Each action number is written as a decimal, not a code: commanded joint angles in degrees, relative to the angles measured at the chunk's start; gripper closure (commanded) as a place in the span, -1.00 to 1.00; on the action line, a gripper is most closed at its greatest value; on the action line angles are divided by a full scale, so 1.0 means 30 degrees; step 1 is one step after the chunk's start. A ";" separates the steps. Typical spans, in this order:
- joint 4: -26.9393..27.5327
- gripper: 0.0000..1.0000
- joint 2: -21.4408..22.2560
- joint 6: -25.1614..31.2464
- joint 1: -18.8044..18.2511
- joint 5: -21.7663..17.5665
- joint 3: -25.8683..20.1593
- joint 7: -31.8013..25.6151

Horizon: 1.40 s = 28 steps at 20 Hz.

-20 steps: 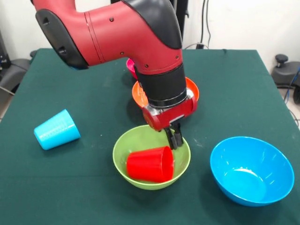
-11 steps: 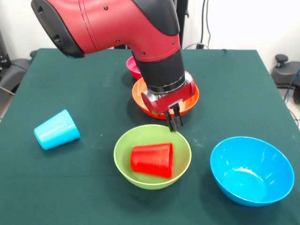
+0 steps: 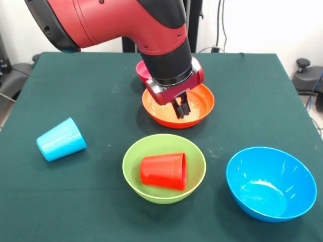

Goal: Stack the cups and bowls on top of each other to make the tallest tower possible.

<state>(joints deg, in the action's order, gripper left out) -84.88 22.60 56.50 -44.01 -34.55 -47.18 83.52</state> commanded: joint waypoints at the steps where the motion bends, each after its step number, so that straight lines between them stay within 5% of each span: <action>1: 0.1231 1.00 0.0312 0.2983 0.0836 0.0777 -0.0273 -0.3929; 12: 0.5737 1.00 -0.0940 0.1631 0.3995 0.0575 0.1065 0.0127; 13: 0.5895 -1.00 -0.0974 0.1400 0.4157 0.0741 0.1202 0.0262; 19: 0.8489 -1.00 -0.2203 0.2335 0.5649 0.0631 0.1893 0.0868; 28: 1.0043 -1.00 -0.3394 0.1461 0.6385 -0.0117 0.2647 0.0294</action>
<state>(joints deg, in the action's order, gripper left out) -61.91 18.49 60.45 -26.18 -31.64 -46.39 83.52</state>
